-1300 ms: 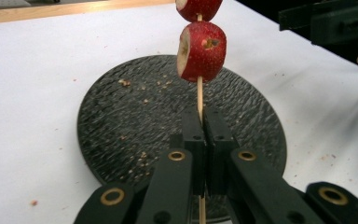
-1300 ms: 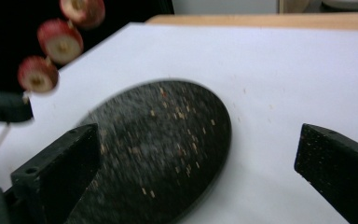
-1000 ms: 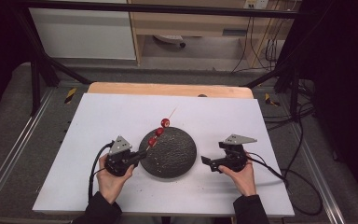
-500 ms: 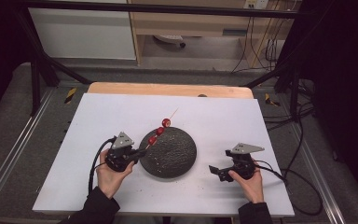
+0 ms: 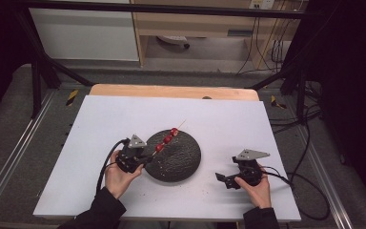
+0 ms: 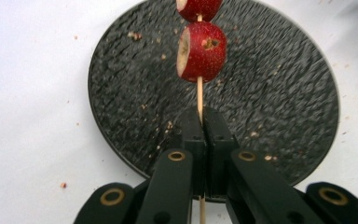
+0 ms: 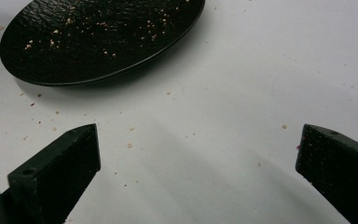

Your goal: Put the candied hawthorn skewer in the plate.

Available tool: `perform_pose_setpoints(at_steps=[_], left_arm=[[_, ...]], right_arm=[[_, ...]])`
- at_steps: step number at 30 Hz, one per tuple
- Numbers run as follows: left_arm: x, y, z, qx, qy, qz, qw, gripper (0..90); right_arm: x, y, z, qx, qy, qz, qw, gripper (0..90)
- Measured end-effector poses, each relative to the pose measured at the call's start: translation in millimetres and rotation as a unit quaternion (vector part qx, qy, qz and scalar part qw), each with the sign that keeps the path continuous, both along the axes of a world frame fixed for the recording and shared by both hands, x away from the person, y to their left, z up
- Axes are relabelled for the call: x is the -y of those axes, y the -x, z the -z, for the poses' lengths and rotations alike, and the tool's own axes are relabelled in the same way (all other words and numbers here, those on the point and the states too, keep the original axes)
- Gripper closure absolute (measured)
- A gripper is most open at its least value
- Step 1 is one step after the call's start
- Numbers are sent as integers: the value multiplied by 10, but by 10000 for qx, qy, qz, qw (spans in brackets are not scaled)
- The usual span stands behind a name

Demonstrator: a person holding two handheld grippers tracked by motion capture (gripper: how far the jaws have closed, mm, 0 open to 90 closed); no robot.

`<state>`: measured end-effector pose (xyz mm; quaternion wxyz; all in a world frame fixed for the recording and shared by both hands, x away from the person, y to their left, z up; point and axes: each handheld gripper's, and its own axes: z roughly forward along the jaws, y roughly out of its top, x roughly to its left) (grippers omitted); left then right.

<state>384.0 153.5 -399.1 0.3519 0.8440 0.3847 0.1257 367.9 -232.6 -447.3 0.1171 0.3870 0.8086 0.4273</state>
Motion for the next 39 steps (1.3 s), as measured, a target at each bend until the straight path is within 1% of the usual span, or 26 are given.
perform_pose_setpoints(at_steps=[3, 4, 11, 14, 17, 19, 22, 24, 32, 37, 38, 39], left_arm=[[36, -12, 43, -121, -137, -5, 9998, 886], [47, -15, 53, -149, -190, 3, 9997, 886], [129, -67, 117, -332, -359, -14, 9988, 886], [172, -82, 149, -407, -437, -33, 9982, 886], [206, -100, 183, -478, -508, -45, 9976, 886], [228, -98, 200, -475, -531, -58, 9974, 887], [262, -92, 220, -452, -631, -48, 9970, 886], [275, -95, 234, -468, -625, -48, 9969, 886], [285, -83, 242, -423, -623, -22, 9972, 875], [261, -57, 225, -335, -542, 44, 9980, 832], [247, -49, 214, -301, -498, 62, 9983, 815], [228, -42, 199, -284, -472, 95, 9984, 766]], right_arm=[[11, 0, 2, 5, -25, 12, 10000, 7], [18, 4, 2, -24, -25, 20, 10000, 6], [43, 27, 1, -48, -60, 43, 10000, 7], [51, 23, -1, 15, -55, 40, 10000, 11], [49, 23, -2, 4, -69, 46, 10000, 11], [52, 23, -6, -1, -71, 49, 10000, 11], [60, 26, -11, 13, -76, 48, 10000, 12], [61, 27, -14, 16, -75, 67, 9999, 14], [69, 33, -27, -2, -85, 91, 9999, 14], [72, 34, -29, 28, -104, 98, 9999, 14], [71, 38, -29, 12, -106, 108, 9999, 14], [71, 33, -29, 19, -102, 104, 9999, 13]])
